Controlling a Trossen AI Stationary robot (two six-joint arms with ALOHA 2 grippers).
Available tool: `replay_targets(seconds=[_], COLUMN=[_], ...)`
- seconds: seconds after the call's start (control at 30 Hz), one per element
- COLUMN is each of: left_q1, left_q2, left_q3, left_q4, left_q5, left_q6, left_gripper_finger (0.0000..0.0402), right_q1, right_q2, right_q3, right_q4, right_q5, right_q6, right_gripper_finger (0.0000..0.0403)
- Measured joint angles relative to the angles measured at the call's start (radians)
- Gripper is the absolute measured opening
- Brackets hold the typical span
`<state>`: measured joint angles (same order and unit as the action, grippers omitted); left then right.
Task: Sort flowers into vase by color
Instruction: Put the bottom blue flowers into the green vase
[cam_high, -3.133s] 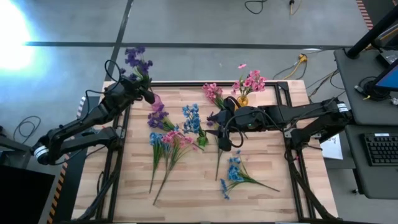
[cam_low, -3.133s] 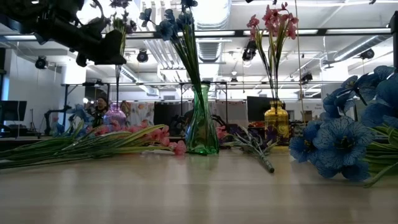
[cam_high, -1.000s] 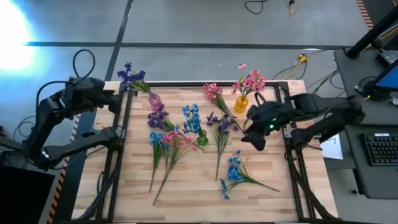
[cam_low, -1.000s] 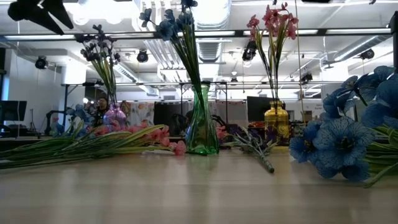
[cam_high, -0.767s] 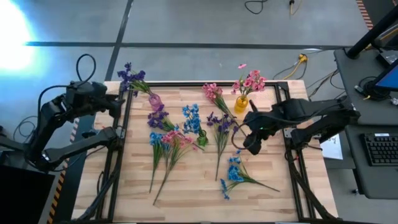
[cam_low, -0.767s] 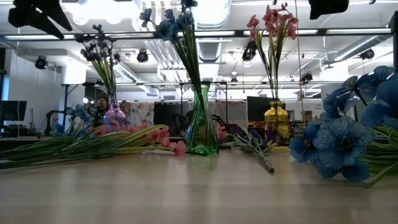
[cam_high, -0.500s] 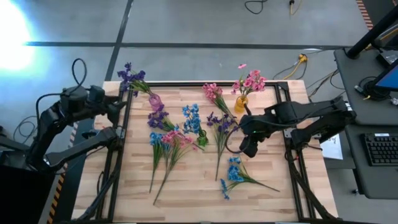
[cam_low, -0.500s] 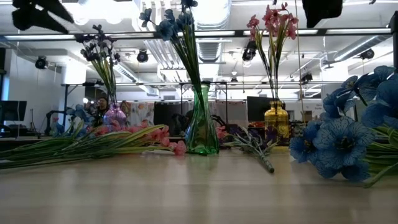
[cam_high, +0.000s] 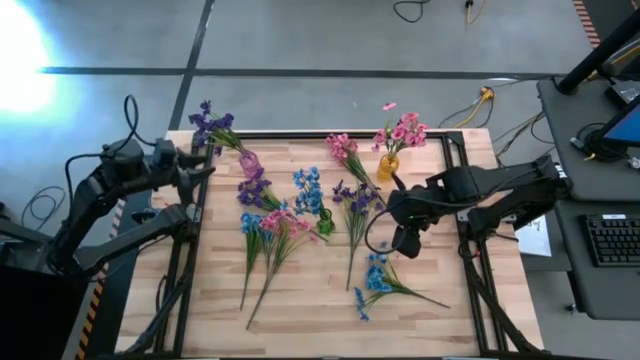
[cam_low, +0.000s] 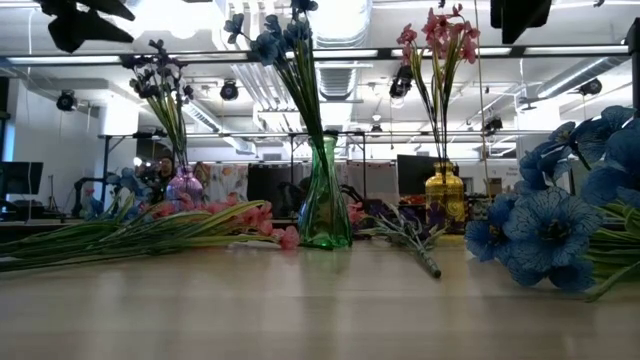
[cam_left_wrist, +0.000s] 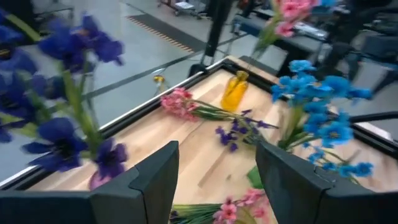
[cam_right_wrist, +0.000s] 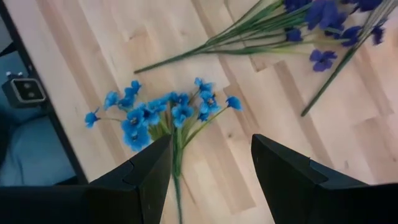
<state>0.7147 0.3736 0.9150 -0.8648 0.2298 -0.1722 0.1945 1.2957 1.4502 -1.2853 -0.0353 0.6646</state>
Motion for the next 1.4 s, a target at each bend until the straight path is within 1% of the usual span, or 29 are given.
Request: replay_targets(seconds=[0.17, 0.3, 0.43, 0.57, 0.63, 0.87, 0.97, 1.07, 1.17, 1.3, 1.4], left_q1=[0.0, 0.0, 0.0, 0.0, -0.002, -0.005, -0.005, -0.005, -0.005, -0.005, -0.005], left_q2=[-0.026, -0.047, -0.065, -0.093, -0.116, -0.249, -0.298, -0.323, -0.326, -0.324, -0.327], left_q3=[-0.001, -0.021, -0.072, -0.158, -0.185, -0.244, -0.317, -0.38, -0.408, -0.431, -0.461], left_q4=[0.068, 0.205, 0.357, 0.486, 0.527, 0.543, 0.656, 0.779, 0.819, 0.823, 0.818], left_q5=[0.117, 0.232, 0.326, 0.402, 0.42, 0.46, 0.445, 0.457, 0.474, 0.521, 0.617], left_q6=[0.011, -0.003, -0.044, -0.106, -0.134, -0.175, -0.222, -0.244, -0.248, -0.228, -0.212], left_gripper_finger=[0.0201, 0.0201, 0.0201, 0.0201, 0.0201, 0.0201, 0.0201, 0.0201, 0.0201, 0.0201, 0.0201], right_q1=[0.0, 0.0, 0.0, 0.007, 0.016, 0.041, 0.041, 0.035, 0.034, 0.035, 0.035], right_q2=[0.001, 0.006, 0.01, 0.014, 0.013, 0.002, 0.002, -0.003, -0.005, -0.01, -0.012], right_q3=[0.0, -0.002, -0.013, -0.049, -0.075, -0.164, -0.167, -0.167, -0.167, -0.167, -0.171], right_q4=[0.009, 0.06, 0.081, 0.091, 0.098, 0.094, 0.097, 0.098, 0.106, 0.121, 0.144], right_q5=[0.012, 0.023, 0.032, 0.03, 0.019, 0.008, 0.008, 0.008, 0.008, 0.002, 0.009], right_q6=[-0.036, -0.079, -0.072, -0.025, -0.004, 0.043, 0.033, 0.026, 0.029, 0.03, 0.028], right_gripper_finger=[0.021, 0.021, 0.021, 0.021, 0.021, 0.021, 0.021, 0.021, 0.021, 0.021, 0.021])
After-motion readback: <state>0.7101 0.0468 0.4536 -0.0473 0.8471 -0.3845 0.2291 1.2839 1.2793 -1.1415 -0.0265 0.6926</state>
